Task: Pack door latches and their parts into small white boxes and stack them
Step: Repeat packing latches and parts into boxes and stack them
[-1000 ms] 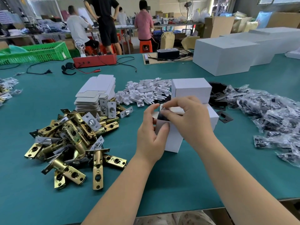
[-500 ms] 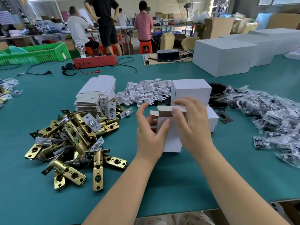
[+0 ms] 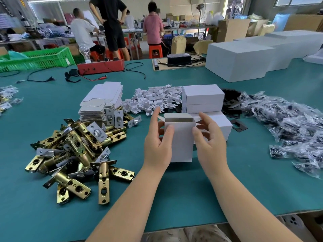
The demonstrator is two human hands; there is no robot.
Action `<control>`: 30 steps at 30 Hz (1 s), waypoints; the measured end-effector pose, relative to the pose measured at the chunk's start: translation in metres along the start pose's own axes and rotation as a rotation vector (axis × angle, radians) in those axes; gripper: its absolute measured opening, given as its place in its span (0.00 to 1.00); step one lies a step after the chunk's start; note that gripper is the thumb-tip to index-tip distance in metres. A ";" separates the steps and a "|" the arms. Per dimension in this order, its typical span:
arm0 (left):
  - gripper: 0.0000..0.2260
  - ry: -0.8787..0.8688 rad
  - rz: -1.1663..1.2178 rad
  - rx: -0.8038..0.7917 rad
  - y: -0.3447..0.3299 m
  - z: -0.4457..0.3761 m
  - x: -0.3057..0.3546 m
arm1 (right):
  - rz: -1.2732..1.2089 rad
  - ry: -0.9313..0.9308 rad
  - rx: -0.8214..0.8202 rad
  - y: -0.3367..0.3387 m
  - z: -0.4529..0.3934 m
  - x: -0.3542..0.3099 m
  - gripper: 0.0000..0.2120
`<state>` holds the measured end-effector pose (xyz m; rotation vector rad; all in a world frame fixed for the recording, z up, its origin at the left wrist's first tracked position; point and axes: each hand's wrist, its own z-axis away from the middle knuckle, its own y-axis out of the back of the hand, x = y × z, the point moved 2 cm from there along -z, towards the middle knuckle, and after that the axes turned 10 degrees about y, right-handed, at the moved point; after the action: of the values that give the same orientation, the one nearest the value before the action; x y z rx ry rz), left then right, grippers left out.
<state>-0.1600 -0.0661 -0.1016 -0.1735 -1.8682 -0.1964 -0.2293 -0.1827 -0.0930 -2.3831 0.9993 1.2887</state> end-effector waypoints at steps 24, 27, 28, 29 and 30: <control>0.03 0.030 0.181 0.026 0.009 -0.005 0.020 | -0.015 0.130 -0.072 -0.006 0.002 -0.008 0.08; 0.17 0.111 0.318 -0.029 0.008 -0.003 0.021 | -0.125 0.062 -0.063 -0.008 0.004 -0.008 0.08; 0.20 0.129 0.341 -0.054 0.008 -0.004 0.021 | -0.177 0.023 -0.069 -0.009 0.004 -0.008 0.12; 0.21 0.137 0.346 -0.080 0.009 -0.004 0.022 | -0.210 -0.001 -0.078 -0.009 0.003 -0.007 0.15; 0.20 0.148 0.362 -0.103 0.009 -0.005 0.022 | -0.218 0.000 -0.091 -0.008 0.002 -0.007 0.17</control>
<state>-0.1598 -0.0581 -0.0787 -0.5486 -1.6489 -0.0532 -0.2280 -0.1722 -0.0892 -2.4774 0.6707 1.2777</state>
